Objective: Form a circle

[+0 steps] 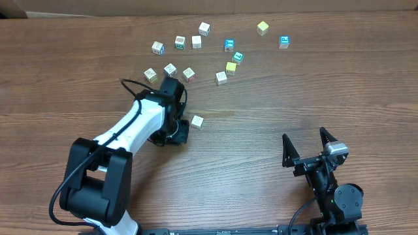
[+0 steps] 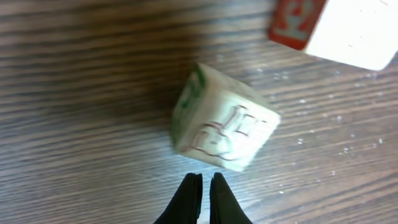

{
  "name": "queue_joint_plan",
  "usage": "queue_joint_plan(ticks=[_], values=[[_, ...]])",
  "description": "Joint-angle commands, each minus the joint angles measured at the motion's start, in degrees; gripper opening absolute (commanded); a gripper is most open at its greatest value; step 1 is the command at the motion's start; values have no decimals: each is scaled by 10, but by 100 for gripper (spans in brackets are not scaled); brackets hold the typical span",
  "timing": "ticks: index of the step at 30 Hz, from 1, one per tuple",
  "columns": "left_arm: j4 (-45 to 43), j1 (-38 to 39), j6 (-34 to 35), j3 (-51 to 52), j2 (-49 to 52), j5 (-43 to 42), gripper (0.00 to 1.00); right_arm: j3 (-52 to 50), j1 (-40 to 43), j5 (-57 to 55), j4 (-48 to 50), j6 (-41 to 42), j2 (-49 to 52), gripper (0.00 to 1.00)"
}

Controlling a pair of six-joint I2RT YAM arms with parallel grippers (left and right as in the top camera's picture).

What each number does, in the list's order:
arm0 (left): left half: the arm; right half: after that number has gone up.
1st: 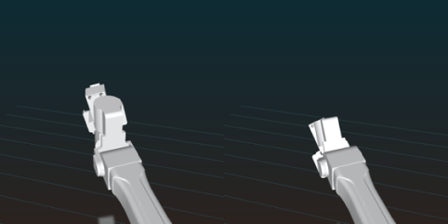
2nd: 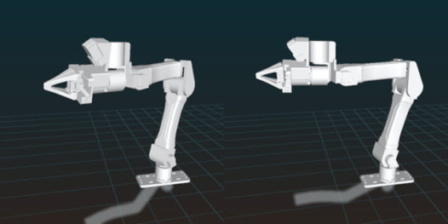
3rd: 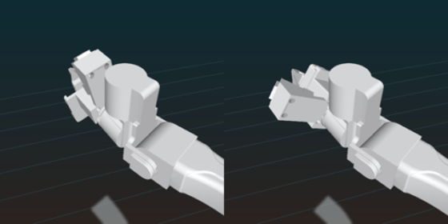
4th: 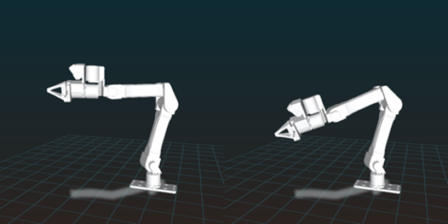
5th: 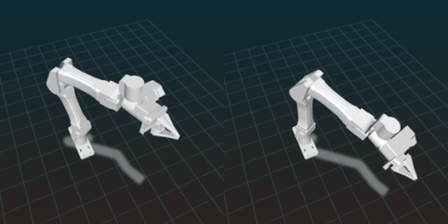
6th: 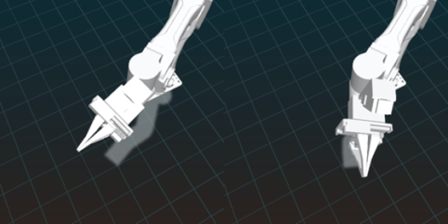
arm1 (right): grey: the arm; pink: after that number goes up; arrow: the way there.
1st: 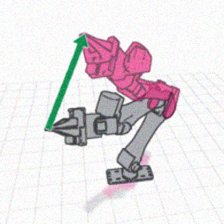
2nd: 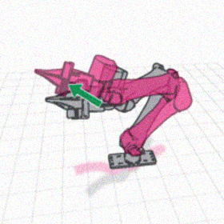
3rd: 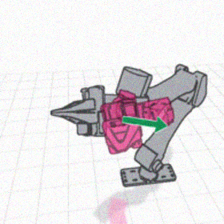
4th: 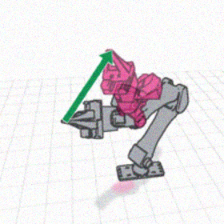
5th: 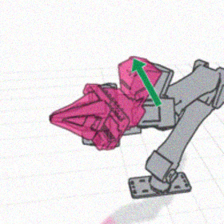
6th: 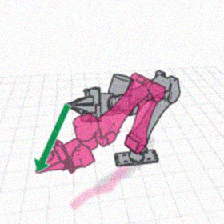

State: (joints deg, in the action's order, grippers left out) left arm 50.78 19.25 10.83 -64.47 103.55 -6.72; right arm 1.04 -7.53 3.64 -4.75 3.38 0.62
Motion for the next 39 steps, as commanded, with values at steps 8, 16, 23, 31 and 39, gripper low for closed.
queue_joint_plan(ticks=[8,16,23,31,39], values=[[2,19,31,3,6,19,4,-6,1,1,2,-2,-5,100],[-24,19,35,15,6,28,4,-6,1,1,2,-2,-5,100],[-39,19,31,16,6,29,4,-6,1,1,2,-2,-5,100],[-54,19,5,16,6,29,4,-6,1,1,2,-2,-5,100],[-46,19,0,16,6,36,4,-6,1,1,2,-2,-5,100]])
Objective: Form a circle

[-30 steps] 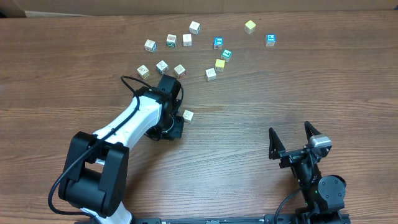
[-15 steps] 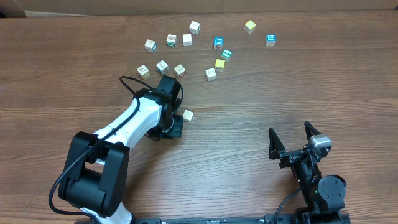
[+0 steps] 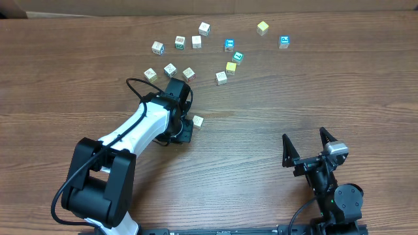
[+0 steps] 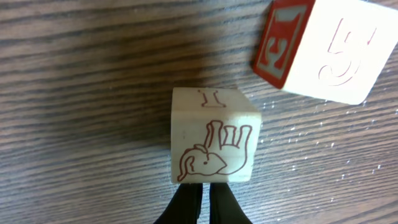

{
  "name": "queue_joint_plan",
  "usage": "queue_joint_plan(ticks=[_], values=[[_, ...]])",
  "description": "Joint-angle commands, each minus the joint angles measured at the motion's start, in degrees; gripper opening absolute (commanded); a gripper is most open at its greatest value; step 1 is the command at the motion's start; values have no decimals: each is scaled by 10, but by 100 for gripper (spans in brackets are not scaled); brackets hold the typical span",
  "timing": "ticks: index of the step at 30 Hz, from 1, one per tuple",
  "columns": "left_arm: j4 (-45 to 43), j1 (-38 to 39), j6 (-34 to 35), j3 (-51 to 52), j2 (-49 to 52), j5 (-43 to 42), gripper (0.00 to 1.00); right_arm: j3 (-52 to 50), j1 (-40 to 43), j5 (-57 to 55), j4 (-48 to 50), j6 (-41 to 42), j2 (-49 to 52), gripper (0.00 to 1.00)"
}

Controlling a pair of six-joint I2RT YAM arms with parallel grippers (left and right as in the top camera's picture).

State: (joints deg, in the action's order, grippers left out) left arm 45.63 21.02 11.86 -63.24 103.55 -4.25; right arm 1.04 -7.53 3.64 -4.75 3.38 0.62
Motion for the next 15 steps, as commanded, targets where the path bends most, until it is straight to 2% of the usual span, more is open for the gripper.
queue_joint_plan(ticks=[1,15], values=[[9,2,-10,4,6,17,4,-6,1,1,2,-2,-5,100],[-1,0,19,4,6,134,4,-6,1,1,2,-2,-5,100]])
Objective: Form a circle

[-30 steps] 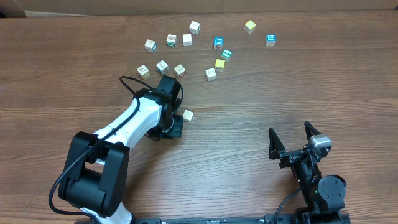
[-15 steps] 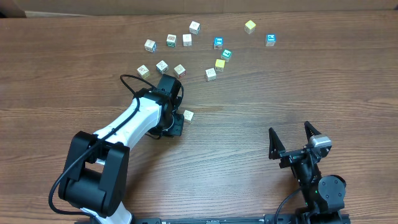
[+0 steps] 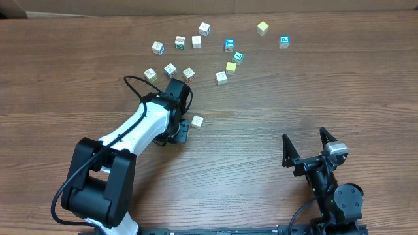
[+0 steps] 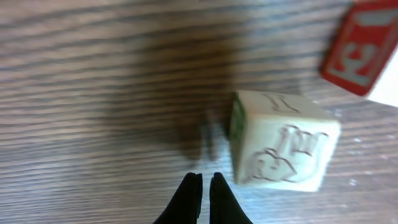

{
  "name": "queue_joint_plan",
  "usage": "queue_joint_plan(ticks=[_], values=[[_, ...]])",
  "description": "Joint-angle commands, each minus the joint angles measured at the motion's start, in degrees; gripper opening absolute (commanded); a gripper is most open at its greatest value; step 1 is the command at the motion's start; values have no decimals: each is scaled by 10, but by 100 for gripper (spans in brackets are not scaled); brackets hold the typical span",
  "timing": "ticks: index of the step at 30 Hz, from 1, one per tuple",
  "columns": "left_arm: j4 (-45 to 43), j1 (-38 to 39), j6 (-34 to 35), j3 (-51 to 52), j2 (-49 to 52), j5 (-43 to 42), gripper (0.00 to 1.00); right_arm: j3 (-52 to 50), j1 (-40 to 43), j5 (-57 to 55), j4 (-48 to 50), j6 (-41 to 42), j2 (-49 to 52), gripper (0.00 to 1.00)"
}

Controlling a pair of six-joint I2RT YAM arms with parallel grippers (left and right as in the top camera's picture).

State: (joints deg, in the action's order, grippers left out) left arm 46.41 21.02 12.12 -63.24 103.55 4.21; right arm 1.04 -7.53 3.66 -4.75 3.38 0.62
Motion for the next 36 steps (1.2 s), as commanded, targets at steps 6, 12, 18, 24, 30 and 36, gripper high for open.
queue_joint_plan(ticks=[6,12,18,24,30,36], values=[[-63,0,16,4,6,52,4,-6,1,1,2,-2,-5,100],[-91,0,10,4,6,47,4,-6,1,1,2,-2,-5,100],[-105,0,-32,4,6,16,4,-6,1,1,2,-2,-5,100],[-109,0,-37,4,6,12,4,-6,1,1,2,-2,-5,100],[-118,0,-58,4,6,-3,4,-6,1,1,2,-2,-5,100],[-121,0,-66,4,6,-9,4,-6,1,1,2,-2,-5,100]])
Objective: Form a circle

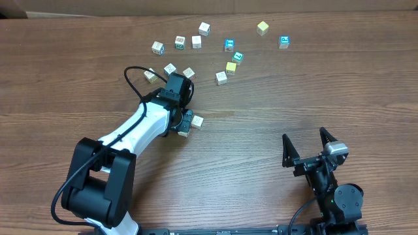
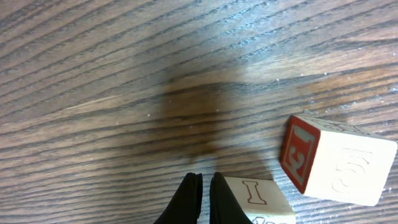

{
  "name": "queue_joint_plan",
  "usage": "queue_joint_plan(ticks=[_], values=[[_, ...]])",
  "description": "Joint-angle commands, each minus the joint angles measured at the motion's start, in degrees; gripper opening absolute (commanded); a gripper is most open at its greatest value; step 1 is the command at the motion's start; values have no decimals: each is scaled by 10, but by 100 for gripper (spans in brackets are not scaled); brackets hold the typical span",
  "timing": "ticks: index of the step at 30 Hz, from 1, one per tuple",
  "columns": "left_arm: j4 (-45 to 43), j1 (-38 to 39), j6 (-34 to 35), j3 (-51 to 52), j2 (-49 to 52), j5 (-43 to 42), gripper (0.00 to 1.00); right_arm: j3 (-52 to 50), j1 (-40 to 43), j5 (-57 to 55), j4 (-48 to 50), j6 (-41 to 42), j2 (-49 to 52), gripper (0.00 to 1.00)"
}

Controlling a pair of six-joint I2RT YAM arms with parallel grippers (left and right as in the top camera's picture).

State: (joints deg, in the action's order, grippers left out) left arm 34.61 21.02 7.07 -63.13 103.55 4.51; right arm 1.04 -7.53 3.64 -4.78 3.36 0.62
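Note:
Two wooden letter blocks lie close together on the table. The pale block with a red I [image 2: 258, 198] rests against the right side of my left gripper [image 2: 203, 179], which is shut with nothing between its fingers. Just right of it lies the red-sided block with a 5 [image 2: 339, 160], seen from overhead as the pale block [image 1: 197, 121]. Several more blocks [image 1: 221, 78] lie scattered in a loose arc beyond. My right gripper [image 1: 305, 140] stands open near the front right, far from all blocks.
The scattered blocks spread from the left one [image 1: 157, 47] to the blue one [image 1: 284, 41] at the far right. My left arm [image 1: 140, 124] lies across the table's left middle. A cardboard wall [image 1: 209, 5] runs along the far edge.
My shut left gripper has moved forward. The I block, then ahead and to the right of the fingertips, now lies beside the right finger, and the red 5 block is fully in the wrist view.
First the shut left fingers were behind the I block, which lay turned at an angle. Then the block sat square against the fingertips near the 5 block. Later the fingertips pointed left of it. Now they are past it. The right arm has stayed still.

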Motion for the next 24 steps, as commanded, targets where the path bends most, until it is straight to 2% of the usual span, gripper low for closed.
queue_joint_plan(ticks=[1,24], values=[[-4,0,-16,3,6,-12,4,-6,1,1,2,-2,-5,100],[-19,0,-24,3,6,-12,4,-6,1,1,2,-2,-5,100]])
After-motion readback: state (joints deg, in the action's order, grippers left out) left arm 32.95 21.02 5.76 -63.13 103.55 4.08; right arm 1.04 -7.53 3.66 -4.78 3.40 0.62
